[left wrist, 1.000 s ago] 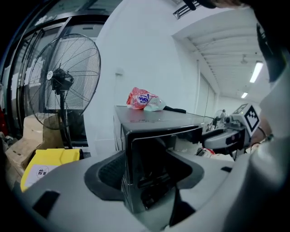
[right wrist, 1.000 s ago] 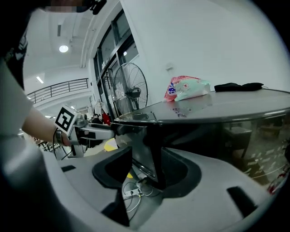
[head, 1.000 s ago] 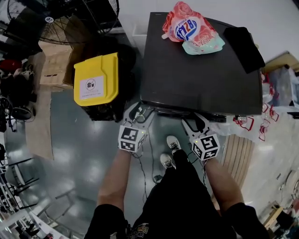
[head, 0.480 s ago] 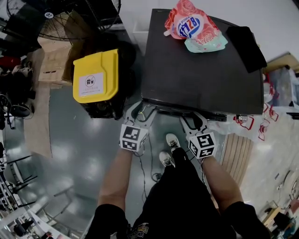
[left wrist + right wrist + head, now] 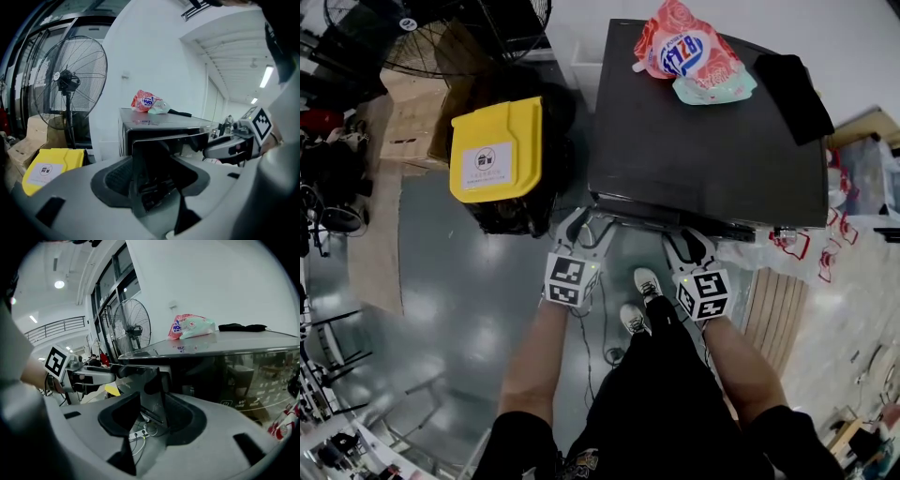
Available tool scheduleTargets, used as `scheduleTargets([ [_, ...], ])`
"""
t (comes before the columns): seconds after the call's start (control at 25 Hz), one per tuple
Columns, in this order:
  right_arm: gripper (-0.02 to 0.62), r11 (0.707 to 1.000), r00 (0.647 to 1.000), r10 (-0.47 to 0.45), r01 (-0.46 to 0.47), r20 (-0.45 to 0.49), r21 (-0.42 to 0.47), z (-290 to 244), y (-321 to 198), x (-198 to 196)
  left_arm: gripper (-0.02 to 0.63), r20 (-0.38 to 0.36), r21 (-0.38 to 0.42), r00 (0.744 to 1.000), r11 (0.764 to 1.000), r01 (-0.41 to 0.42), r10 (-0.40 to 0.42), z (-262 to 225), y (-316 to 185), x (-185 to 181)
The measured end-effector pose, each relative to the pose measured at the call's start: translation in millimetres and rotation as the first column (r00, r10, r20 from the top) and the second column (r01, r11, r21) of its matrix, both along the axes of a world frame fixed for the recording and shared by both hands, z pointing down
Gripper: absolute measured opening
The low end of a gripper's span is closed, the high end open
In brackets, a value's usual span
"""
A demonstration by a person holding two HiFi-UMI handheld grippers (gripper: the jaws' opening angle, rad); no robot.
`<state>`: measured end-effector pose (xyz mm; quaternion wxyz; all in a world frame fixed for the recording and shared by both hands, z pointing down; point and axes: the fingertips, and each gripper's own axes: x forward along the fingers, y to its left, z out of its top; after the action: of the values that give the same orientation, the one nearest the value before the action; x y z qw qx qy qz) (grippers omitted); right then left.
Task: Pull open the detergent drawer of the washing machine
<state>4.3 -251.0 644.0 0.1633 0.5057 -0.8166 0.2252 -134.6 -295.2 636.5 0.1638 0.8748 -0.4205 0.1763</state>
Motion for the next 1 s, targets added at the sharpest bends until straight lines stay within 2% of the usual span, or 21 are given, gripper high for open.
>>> scheduleTargets([
  [0.44,0.149,1.000,1.000,-0.004,0.004,-0.002,-0.027,5.4,36.0,-5.5,0.230,0.013,-0.015,1.000,1.000,-0.001,0.002,2.4,35.8,-6.3],
  [1.0,0.153,0.996,0.999,-0.047,0.047,-0.002,-0.072,14.1,109.9,-22.2,0.232,0.027,-0.029,1.000,1.000,0.010,-0.009,6.5,109.3,-20.2],
])
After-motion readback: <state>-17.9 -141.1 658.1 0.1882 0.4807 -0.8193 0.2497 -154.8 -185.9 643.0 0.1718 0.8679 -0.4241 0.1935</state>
